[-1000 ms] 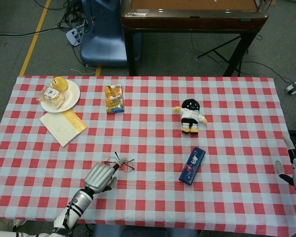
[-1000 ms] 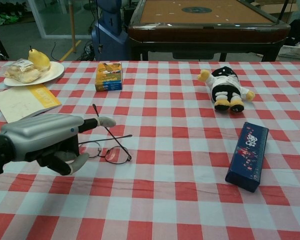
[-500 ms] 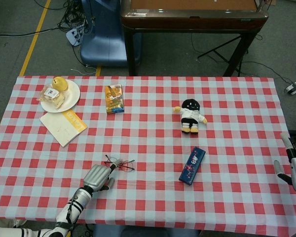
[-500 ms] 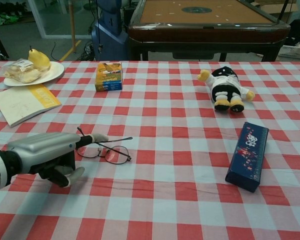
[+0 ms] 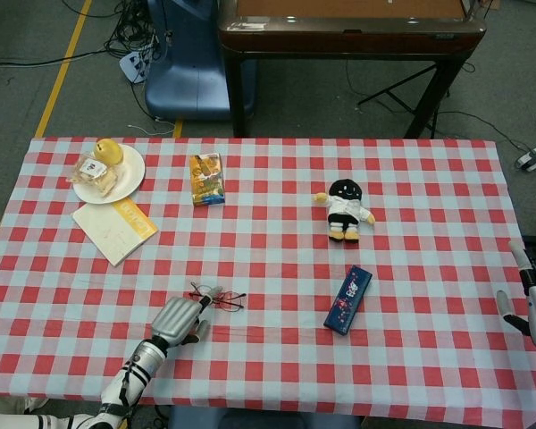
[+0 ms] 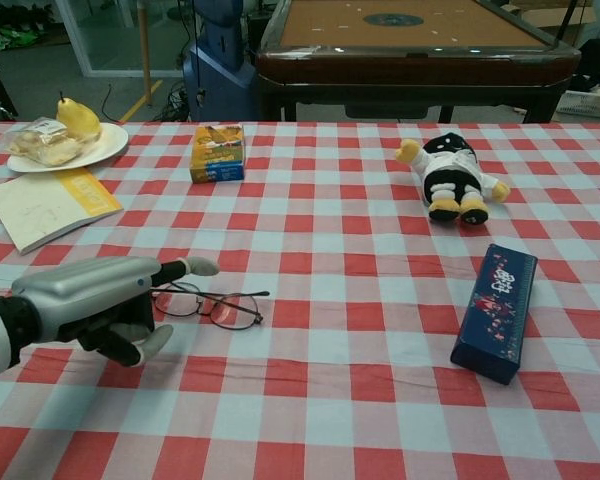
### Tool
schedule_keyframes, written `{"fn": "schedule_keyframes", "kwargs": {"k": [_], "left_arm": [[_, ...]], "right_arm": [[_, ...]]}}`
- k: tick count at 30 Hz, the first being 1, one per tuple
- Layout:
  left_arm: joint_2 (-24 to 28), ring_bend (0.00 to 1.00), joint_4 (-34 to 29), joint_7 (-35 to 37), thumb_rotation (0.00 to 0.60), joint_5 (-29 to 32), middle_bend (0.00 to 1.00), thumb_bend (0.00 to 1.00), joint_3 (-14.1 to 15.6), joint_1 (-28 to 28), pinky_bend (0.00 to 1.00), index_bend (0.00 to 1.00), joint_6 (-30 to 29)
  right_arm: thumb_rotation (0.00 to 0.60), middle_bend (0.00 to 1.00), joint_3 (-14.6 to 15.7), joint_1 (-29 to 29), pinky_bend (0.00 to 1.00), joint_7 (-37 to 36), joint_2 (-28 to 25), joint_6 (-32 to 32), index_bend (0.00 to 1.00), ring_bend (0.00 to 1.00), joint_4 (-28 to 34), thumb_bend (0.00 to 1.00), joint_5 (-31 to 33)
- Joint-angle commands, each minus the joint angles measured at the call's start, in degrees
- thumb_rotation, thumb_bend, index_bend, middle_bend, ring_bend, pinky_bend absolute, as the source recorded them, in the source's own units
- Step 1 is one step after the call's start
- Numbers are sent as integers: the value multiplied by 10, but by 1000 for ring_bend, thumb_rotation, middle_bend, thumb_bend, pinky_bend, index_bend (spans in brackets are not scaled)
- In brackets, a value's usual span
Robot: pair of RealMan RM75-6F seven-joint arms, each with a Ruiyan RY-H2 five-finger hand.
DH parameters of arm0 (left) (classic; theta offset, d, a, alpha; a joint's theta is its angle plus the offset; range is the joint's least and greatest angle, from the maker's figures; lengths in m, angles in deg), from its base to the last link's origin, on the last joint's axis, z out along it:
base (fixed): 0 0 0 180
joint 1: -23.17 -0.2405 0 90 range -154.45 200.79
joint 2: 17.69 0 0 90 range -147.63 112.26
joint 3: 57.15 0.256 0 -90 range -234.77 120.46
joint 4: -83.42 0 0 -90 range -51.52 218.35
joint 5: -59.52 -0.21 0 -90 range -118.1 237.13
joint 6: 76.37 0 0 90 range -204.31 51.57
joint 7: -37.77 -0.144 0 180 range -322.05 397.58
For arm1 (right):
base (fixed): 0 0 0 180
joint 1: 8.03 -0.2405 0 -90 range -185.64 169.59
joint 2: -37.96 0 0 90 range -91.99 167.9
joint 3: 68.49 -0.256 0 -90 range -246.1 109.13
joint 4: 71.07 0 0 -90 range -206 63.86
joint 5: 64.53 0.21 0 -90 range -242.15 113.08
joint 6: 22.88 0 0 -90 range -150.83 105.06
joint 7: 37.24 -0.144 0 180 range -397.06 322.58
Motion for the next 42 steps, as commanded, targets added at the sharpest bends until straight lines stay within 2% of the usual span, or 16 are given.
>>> {"fn": "schedule_keyframes", "kwargs": {"k": [1, 6, 12, 42], "left_arm": [[32, 1000, -35, 4, 600, -26, 995, 595, 1, -8, 1000, 0, -18], [54, 1000, -57, 3, 600, -38, 995, 595, 15, -12, 1000, 0, -15], [45, 1000, -48, -1, 600, -36, 995, 595, 28, -16, 1000, 0, -4], [3, 1000, 10, 5, 600, 7, 994, 595, 21, -10, 1000, 0, 34]], "right_arm": [[600, 172, 0, 0, 190, -2, 1, 0, 0, 101, -1, 388, -1], [600, 172, 0, 0, 190, -4, 2, 0, 0, 101, -4, 388, -1], [600, 172, 1, 0, 190, -4, 1, 1, 0, 101, -3, 388, -3], [600, 172, 1, 0, 190, 2, 0, -4, 0, 101, -2, 388, 2]]}}
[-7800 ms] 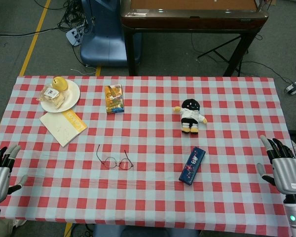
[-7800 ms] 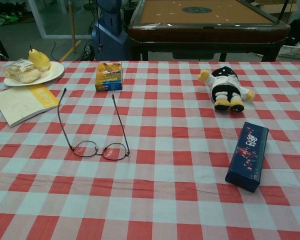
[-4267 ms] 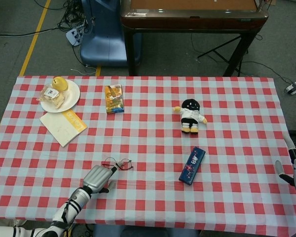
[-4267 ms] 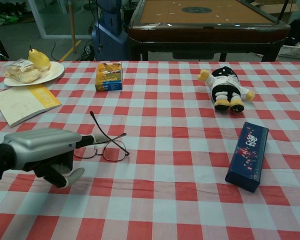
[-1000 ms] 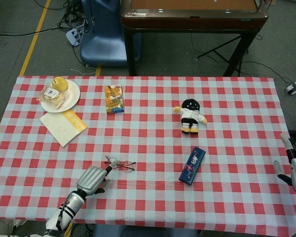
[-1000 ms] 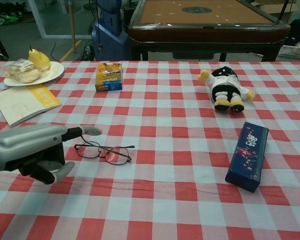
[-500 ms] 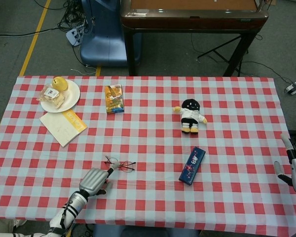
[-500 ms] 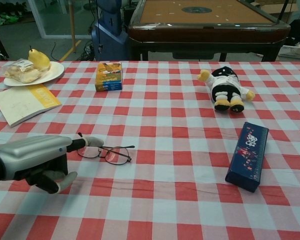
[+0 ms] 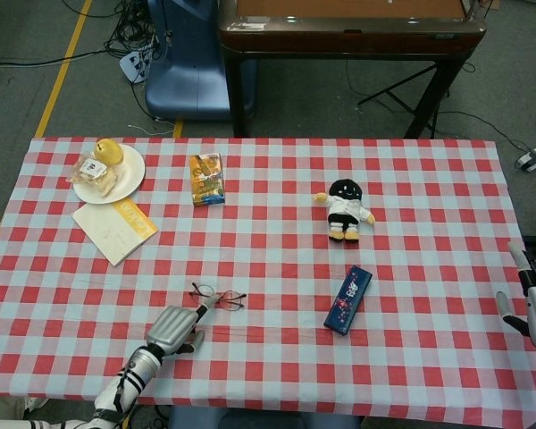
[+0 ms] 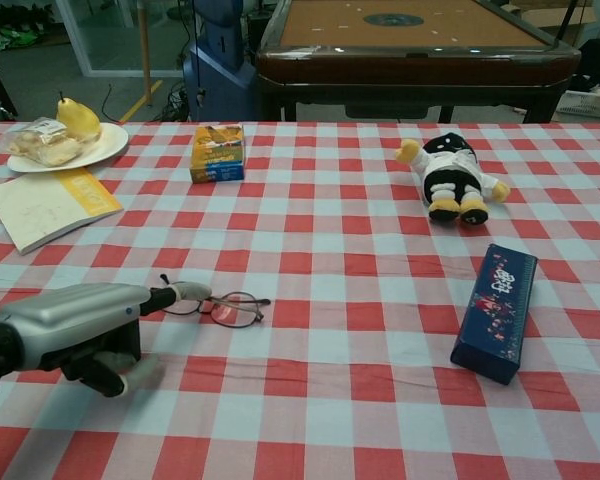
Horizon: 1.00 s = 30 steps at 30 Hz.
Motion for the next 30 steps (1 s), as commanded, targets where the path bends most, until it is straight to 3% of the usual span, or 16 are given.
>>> {"fn": "schedule_keyframes", "kwargs": {"k": [1, 6, 15, 18, 21, 23, 26, 30], "left_arm": [[-2, 1000, 3, -1, 600, 4, 993, 595, 0, 1, 1000, 0, 3], [7, 1000, -9, 4, 600, -2, 992, 595, -4, -3, 1000, 0, -9], [82, 959, -67, 45, 600, -67, 940, 590, -27, -39, 998, 0, -100], [114, 847, -69, 49, 600, -78, 824, 587, -32, -59, 949, 0, -140], [141, 658, -61, 52, 600, -81, 630, 534, -35, -84, 861, 0, -183], [157, 514, -54, 62, 600, -82, 501, 484, -37, -104, 728, 8, -210], [172, 378, -43, 86, 596, -101, 371, 470, -33, -134, 564, 39, -250], [174, 263, -35, 100, 569, -123, 270, 452, -27, -172, 389, 50, -303]], "right_arm": [[600, 172, 0, 0, 190, -1, 0, 0, 0, 101, 0, 388, 0], [600, 172, -1, 0, 190, -2, 0, 1, 0, 101, 0, 388, -1], [600, 172, -1, -3, 190, -1, -2, -3, 0, 101, 3, 388, -2], [600, 172, 0, -7, 190, 1, -7, -13, 0, 101, 6, 388, 0], [600, 172, 4, -13, 190, 1, -14, -28, 0, 101, 13, 388, -3], [600, 172, 7, -18, 190, -4, -17, -36, 0, 101, 19, 388, -9], [600, 172, 11, -26, 190, -14, -19, -48, 0, 101, 22, 390, -18], [600, 172, 14, -36, 190, -20, -17, -57, 0, 101, 19, 403, -32]]}}
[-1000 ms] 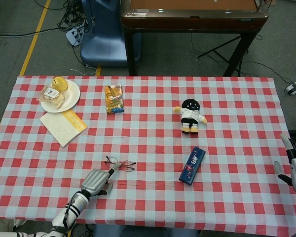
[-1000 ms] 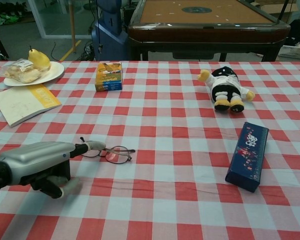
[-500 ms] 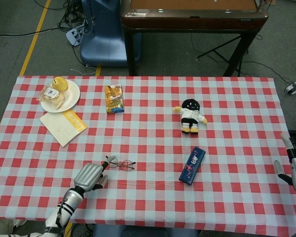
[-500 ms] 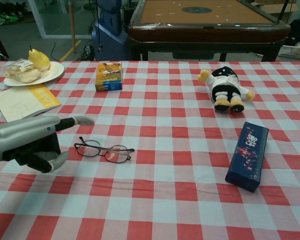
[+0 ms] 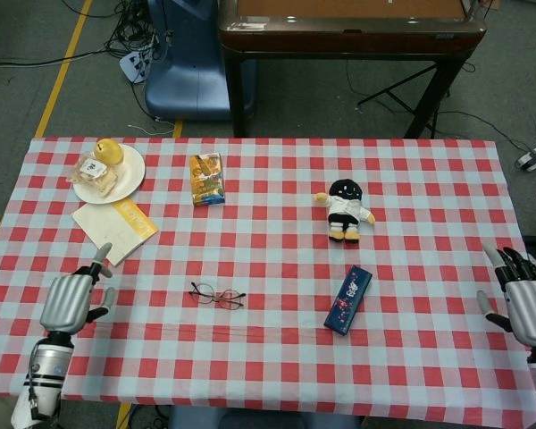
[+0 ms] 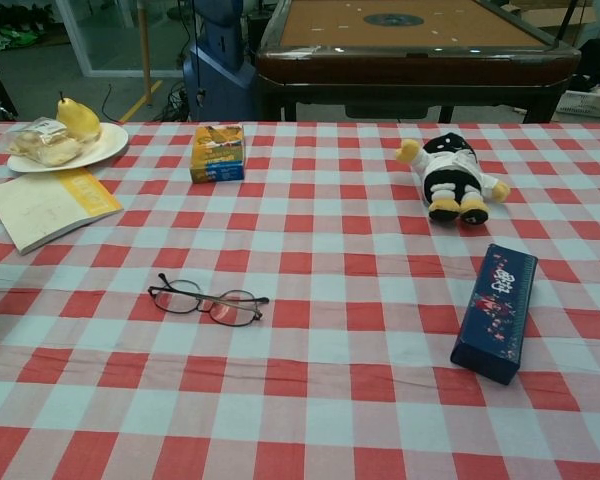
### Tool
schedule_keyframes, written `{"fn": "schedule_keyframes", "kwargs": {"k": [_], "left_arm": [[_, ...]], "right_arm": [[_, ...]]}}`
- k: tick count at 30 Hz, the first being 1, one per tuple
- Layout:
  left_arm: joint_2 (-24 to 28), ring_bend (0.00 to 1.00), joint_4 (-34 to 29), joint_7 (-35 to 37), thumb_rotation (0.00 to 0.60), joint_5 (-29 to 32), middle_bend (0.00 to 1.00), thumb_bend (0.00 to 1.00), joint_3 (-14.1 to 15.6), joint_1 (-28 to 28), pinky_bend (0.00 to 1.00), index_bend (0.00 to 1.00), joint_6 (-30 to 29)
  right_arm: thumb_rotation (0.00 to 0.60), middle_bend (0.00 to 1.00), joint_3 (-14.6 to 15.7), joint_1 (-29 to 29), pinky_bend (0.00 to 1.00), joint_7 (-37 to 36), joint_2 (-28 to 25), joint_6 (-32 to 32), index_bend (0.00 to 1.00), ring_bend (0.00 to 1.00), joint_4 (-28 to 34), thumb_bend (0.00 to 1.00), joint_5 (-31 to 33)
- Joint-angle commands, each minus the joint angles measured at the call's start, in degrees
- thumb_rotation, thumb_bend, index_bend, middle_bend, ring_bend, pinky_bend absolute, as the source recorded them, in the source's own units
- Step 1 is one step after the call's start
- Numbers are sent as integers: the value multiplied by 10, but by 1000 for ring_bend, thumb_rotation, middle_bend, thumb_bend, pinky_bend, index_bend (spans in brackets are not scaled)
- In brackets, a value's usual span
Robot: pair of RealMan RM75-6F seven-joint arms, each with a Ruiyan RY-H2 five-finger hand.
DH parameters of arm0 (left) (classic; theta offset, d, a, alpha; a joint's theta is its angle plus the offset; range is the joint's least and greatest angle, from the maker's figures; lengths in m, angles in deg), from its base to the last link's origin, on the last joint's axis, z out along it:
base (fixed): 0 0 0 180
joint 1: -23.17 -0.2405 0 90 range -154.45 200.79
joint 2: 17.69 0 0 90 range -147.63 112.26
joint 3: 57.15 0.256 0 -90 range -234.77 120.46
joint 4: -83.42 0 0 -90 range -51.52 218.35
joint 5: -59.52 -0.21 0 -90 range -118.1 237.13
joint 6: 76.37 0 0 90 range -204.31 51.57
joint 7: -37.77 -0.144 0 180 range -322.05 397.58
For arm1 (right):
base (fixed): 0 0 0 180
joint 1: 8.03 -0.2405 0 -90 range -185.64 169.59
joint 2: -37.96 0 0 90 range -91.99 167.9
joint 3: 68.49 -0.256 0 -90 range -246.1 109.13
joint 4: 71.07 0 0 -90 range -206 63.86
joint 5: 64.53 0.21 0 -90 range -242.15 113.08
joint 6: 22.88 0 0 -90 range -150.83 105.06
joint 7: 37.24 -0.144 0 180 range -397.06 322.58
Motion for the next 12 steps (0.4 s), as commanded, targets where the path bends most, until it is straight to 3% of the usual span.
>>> {"fn": "schedule_keyframes", "kwargs": {"k": [1, 5, 12], "left_arm": [[7, 241, 12, 14, 565, -25, 252, 445, 8, -40, 351, 50, -49], [5, 219, 17, 8, 561, -48, 233, 438, 19, -69, 281, 51, -79], [5, 216, 22, 4, 559, -70, 232, 437, 27, -97, 270, 51, -97]], "right_arm": [[600, 172, 2, -6, 190, -4, 2, -3, 0, 101, -1, 404, -10], [600, 172, 2, -11, 190, -11, 7, 4, 0, 101, -3, 404, -23], [600, 172, 6, -17, 190, -11, 12, 0, 0, 101, -3, 404, -28]]}}
